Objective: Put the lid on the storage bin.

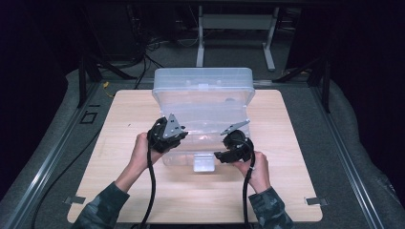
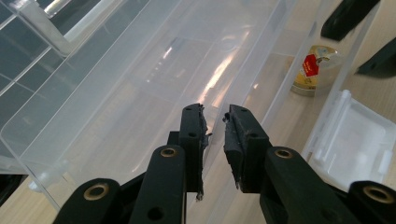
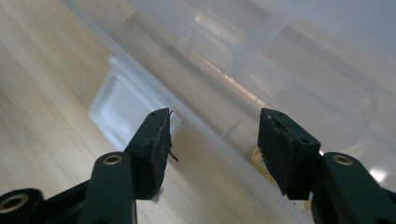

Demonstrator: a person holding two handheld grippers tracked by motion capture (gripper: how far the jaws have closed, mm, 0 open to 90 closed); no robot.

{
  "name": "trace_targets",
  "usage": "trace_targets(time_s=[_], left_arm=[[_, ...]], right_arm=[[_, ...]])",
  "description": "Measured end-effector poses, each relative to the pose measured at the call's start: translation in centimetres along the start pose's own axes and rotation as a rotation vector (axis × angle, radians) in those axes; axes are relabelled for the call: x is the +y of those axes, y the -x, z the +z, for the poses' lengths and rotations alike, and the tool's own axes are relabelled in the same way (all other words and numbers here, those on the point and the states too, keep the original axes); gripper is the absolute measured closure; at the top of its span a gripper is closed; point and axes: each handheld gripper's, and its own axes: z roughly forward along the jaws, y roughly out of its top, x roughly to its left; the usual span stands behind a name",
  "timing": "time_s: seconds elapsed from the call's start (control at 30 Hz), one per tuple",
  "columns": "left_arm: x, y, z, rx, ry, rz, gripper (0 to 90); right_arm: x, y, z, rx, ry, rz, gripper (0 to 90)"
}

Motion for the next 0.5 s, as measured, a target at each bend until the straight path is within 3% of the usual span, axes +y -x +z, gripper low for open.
trace_targets(time_s=[0.13,0.2,0.3,0.37,0.43,0.5], left_arm=[[-0.1,0.2,0.1,0.002,-0.001,0.011,76.0],[0.0,0.4,0.2,0.007,-0.001,0.015,76.0],[0.1,0.4,0.2,0.004,0.002,0.01,76.2],[0.0,0.5,0.2,0.003,0.002,0.012,76.7],[-0.1,0.7,0.2,-0.003,-0.003,0.019,76.9],[-0.3,0.9,0.2,-0.022,-0.016,0.02,76.9]], right_arm=[[0.8,-0.3,-2.8,0.008,0.074,-0.014,43.4],[1.6,-0.3,-4.7,0.0,0.163,-0.02,43.9],[2.9,0.4,-6.0,-0.033,0.228,-0.011,47.8],[3.7,1.3,-5.8,-0.044,0.246,0.003,57.5],[4.5,2.1,-5.3,-0.086,0.258,0.025,70.7],[5.1,2.7,-4.5,-0.086,0.283,0.046,82.6]])
